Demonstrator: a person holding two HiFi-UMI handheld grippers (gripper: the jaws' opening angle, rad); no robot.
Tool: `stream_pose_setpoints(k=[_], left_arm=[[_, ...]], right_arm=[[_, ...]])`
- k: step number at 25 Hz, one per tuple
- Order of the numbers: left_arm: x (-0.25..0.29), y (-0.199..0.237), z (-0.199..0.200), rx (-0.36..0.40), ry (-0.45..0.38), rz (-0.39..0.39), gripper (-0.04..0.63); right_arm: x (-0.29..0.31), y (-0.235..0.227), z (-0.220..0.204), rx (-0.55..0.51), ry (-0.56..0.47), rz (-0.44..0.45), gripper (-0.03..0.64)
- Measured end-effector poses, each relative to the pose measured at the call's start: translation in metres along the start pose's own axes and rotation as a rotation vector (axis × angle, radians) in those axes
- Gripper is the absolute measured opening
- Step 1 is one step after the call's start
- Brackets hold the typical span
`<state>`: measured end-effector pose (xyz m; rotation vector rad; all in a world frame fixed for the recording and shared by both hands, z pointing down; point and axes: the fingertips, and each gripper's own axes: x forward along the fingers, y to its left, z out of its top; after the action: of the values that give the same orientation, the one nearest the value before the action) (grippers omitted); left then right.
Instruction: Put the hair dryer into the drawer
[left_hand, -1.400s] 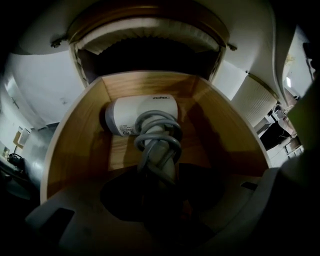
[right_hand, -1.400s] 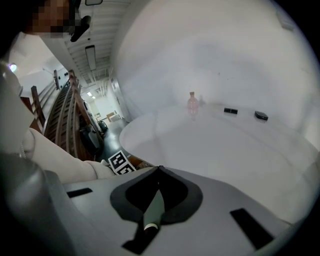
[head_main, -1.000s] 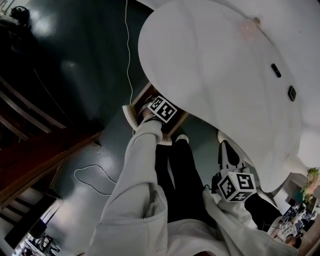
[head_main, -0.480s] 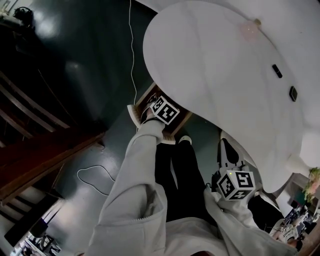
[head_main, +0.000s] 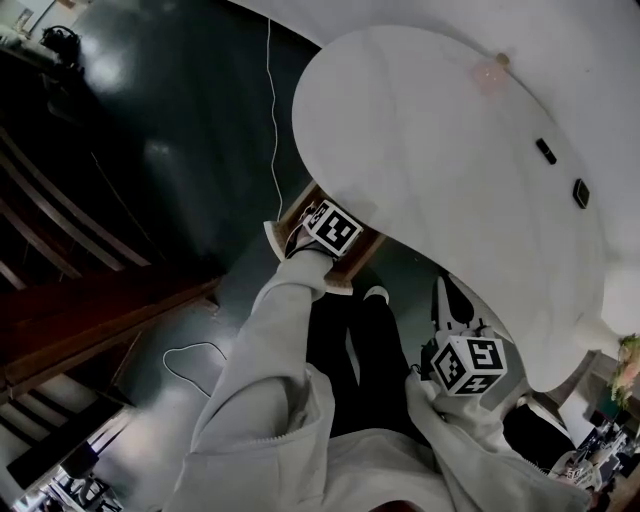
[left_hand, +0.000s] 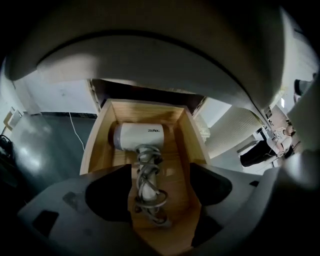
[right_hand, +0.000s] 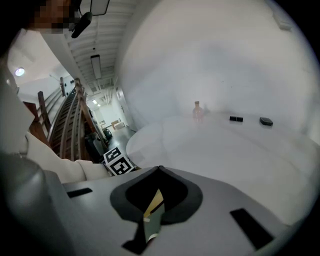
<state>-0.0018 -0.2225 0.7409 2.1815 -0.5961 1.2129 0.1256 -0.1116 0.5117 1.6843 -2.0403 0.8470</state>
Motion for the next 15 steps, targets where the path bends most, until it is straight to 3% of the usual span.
stream_pose_setpoints(k=[5, 15], left_arm=[[-0.019, -0.001, 0.001, 0.035, 0.001, 0.027, 0.339], [-0.066, -0.007, 0.003, 0.02, -0.023, 0.042, 0.337]], right_arm=[[-0.002, 0.002, 0.008, 0.003, -0.029, 0.013, 0.05], [-0.006, 0.011, 0.024, -0.001, -0.078, 0.053, 0.05]])
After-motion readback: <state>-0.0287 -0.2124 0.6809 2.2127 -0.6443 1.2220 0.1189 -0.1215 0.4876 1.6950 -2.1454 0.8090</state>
